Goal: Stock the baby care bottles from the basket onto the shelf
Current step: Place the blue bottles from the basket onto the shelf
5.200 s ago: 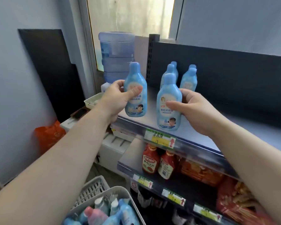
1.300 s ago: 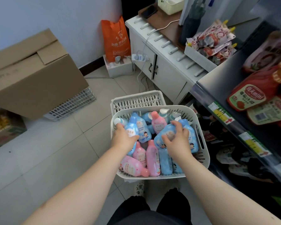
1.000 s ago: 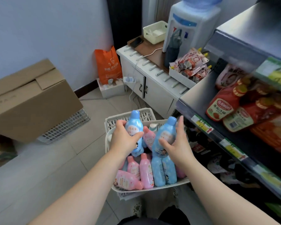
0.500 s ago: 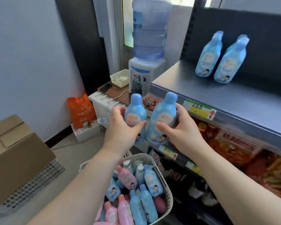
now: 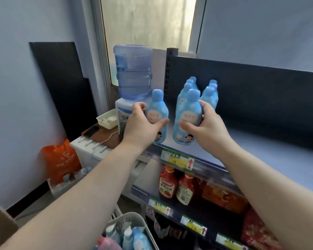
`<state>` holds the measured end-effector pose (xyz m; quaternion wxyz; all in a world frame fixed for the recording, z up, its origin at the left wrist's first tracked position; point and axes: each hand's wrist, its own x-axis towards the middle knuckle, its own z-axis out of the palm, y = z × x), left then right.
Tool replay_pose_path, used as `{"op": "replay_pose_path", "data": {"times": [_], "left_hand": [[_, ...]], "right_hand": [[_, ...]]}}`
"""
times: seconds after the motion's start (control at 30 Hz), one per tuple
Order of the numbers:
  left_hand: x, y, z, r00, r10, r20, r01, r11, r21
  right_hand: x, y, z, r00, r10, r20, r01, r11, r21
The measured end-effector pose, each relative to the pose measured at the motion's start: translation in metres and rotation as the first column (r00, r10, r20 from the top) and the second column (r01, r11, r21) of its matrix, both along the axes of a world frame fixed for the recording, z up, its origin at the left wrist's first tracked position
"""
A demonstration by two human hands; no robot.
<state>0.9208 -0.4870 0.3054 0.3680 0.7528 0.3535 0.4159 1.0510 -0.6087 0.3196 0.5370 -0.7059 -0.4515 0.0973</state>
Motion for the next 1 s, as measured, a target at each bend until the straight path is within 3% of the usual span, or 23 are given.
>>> {"op": "replay_pose_path", "data": {"times": [0.47,1.0], "left_hand": [[0.113,0.039,-0.002,0.986,-0.157,-0.051,0.158,0.987,0.01],[0.134,0.05,-0.013,0.978,-0.183,-0.101,0.182,0.983,-0.022]], "right_hand": [[0.085,0.037,-0.015,0.973,-0.205,0.103,0.208,0.978,-0.017],[0.095,0.052,-0.031,0.951,-0.276,0.139,0.288,0.955,-0.071]]}}
